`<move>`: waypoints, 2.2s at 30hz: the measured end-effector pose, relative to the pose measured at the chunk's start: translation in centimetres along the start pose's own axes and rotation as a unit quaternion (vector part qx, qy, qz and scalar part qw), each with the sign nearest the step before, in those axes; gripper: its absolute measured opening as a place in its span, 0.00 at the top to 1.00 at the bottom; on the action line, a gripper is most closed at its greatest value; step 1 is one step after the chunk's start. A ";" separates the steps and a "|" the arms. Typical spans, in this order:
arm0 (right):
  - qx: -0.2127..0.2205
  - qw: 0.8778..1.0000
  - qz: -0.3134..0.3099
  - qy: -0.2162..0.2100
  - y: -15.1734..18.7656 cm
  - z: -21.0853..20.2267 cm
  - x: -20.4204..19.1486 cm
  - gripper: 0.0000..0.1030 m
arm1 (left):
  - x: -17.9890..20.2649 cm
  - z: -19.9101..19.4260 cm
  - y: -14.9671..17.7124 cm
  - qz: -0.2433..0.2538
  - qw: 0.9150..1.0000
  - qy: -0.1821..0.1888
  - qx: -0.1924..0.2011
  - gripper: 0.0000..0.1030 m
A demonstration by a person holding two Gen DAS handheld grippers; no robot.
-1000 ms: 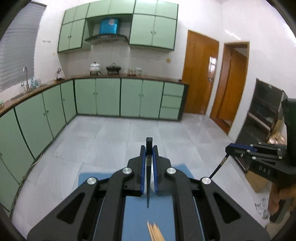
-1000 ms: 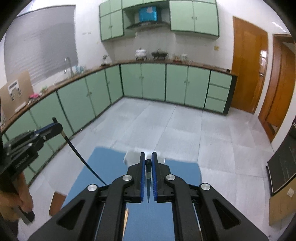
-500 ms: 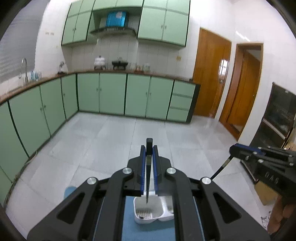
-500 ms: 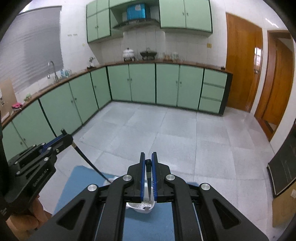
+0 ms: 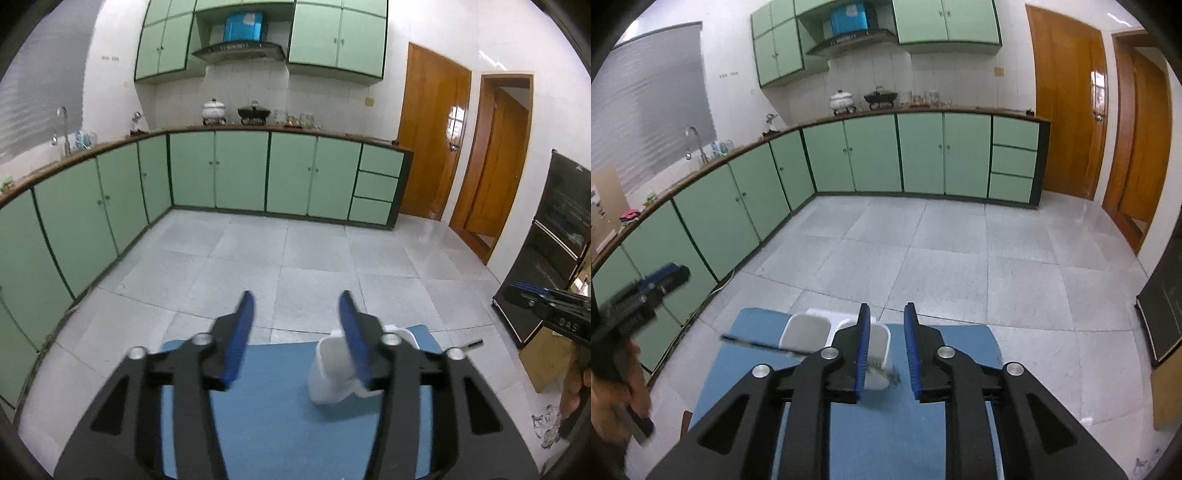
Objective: Organize utensils
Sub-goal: 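Move both open tools back over the remaining chopsticks, then grasp a plain wooden chopstick by its end with the right tool, then grasp a red-patterned chopstick with the left tool while the right tool holds the wooden one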
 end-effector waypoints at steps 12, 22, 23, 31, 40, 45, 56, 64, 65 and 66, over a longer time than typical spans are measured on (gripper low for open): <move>0.002 0.999 -0.052 -0.013 25.0 -10.6 -2.3 0.73 | -3.3 -13.5 16.9 0.016 1.000 -0.023 -0.009 0.37; -0.043 0.993 -0.102 -0.039 41.5 -10.8 -9.7 0.73 | -3.6 -17.8 32.1 -0.031 0.998 -0.031 -0.052 0.36; -0.045 0.992 -0.109 -0.040 41.9 -10.6 -10.1 0.73 | -3.6 -18.0 32.9 -0.033 0.997 -0.031 -0.055 0.36; -0.029 0.992 -0.120 -0.041 41.8 -9.0 -11.6 0.73 | -3.6 -17.7 35.8 -0.038 0.996 -0.030 -0.071 0.35; -0.021 0.992 -0.119 -0.044 41.4 -7.8 -11.8 0.73 | -2.7 -17.0 37.0 -0.036 0.996 -0.006 -0.084 0.35; -0.022 0.992 -0.115 -0.036 41.1 -7.4 -11.0 0.92 | -0.2 -15.9 38.1 -0.017 0.995 0.017 -0.100 0.35; -0.022 0.998 -0.051 0.019 40.3 -7.5 -4.1 0.93 | 5.3 -12.8 40.4 0.029 0.990 0.040 -0.130 0.35; -0.018 0.999 -0.044 0.014 40.3 -7.6 -3.7 0.93 | 7.6 -11.7 40.7 0.064 0.990 0.024 -0.124 0.34; -0.017 0.999 -0.044 0.013 40.2 -7.5 -3.7 0.93 | 7.7 -11.5 40.6 0.063 0.990 0.016 -0.122 0.33; -0.016 0.999 -0.044 0.013 40.4 -7.6 -3.7 0.92 | 7.8 -11.3 40.5 0.060 0.991 0.010 -0.119 0.34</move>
Point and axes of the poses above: each gripper's, at about its wrist camera, not at the fingertips, and z roughly the way its jaws point, x to its right, y to its underside, the point moved 6 cm from there along z, roughly the way its jaws point, and after that the axes turned 1 degree about y, right-handed, at the moved point
